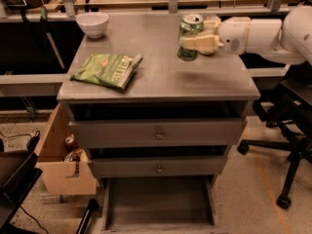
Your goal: Move green can near white bowl
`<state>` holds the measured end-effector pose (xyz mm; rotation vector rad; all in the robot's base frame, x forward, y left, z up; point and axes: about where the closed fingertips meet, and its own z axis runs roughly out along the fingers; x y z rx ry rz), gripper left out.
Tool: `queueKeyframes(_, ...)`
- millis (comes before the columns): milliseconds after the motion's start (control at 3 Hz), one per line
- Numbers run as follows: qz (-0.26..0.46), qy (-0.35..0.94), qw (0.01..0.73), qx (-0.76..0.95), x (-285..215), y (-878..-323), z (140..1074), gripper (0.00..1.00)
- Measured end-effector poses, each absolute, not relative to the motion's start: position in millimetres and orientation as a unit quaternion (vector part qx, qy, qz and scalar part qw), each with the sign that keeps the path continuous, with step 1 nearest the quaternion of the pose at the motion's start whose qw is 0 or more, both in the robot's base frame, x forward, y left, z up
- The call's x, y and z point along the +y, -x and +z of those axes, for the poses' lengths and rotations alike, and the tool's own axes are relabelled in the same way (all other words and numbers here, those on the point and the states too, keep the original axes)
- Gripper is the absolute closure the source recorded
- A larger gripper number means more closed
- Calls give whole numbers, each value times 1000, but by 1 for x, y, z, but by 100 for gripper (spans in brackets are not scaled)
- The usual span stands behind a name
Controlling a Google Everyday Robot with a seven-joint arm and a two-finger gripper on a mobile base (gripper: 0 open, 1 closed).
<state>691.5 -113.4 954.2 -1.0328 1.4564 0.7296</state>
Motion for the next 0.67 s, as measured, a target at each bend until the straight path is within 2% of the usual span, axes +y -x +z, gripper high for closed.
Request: queueKeyframes(667, 293, 408, 555, 664, -32, -803, 996, 100)
